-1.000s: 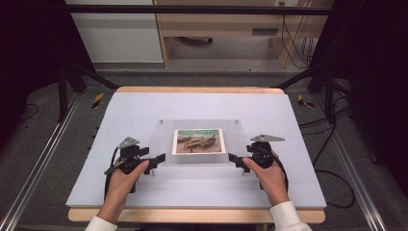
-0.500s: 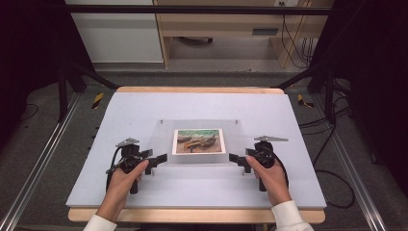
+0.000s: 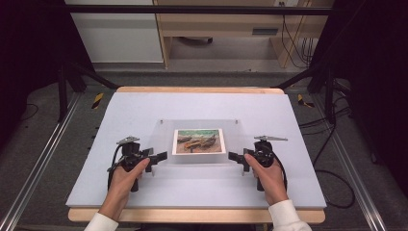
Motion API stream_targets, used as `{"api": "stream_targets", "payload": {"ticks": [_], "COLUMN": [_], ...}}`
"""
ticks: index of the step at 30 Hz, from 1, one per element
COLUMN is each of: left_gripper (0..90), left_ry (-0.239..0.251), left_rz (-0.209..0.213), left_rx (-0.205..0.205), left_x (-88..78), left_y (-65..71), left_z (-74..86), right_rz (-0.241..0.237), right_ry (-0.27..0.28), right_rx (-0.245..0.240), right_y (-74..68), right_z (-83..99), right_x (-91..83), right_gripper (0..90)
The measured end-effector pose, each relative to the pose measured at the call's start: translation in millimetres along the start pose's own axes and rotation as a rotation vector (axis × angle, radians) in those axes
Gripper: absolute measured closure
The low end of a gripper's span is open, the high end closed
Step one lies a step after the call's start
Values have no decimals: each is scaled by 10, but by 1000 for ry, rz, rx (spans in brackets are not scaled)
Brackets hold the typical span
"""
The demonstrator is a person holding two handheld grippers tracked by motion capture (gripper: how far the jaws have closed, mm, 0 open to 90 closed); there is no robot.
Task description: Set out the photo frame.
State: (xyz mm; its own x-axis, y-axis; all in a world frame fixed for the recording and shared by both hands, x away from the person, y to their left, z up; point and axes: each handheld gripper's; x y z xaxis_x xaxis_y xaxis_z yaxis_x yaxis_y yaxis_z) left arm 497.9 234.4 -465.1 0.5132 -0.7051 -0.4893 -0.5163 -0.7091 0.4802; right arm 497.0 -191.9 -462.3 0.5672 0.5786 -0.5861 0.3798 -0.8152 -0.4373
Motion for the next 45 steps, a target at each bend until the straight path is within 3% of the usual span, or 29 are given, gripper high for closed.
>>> {"api": "stream_targets", "payload": {"ticks": [18, 29, 36, 45], "left_gripper": [201, 247, 307, 345], "left_ry": [23, 31, 63, 97], "left_rz": [-26, -52, -55, -88], "left_rx": [50, 127, 113, 133], "left_x": [39, -55, -94, -149], "left_y": [-24, 82, 94, 184], "left_z": [-97, -109, -75, -9], "right_rz": [12, 34, 41, 54], "right_ry": [29, 47, 55, 72], "right_rx": [-51, -139, -151, -200], "right_y": [7, -69, -87, -131], "right_z": [-67, -24, 24, 77], "right_x": [26, -107, -186, -271], "right_gripper": [176, 216, 249, 294]}}
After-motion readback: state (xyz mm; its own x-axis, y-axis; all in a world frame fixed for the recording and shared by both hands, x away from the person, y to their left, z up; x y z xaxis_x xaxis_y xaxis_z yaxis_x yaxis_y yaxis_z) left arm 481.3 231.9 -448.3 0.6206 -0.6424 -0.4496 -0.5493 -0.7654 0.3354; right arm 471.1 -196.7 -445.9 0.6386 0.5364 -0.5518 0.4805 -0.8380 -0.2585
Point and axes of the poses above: each handheld gripper's, and its own axes: x roughly forward along the jaws, z roughly out of its underside, y roughly to its right, and after that the axes turned 4 degrees about z, right-handed
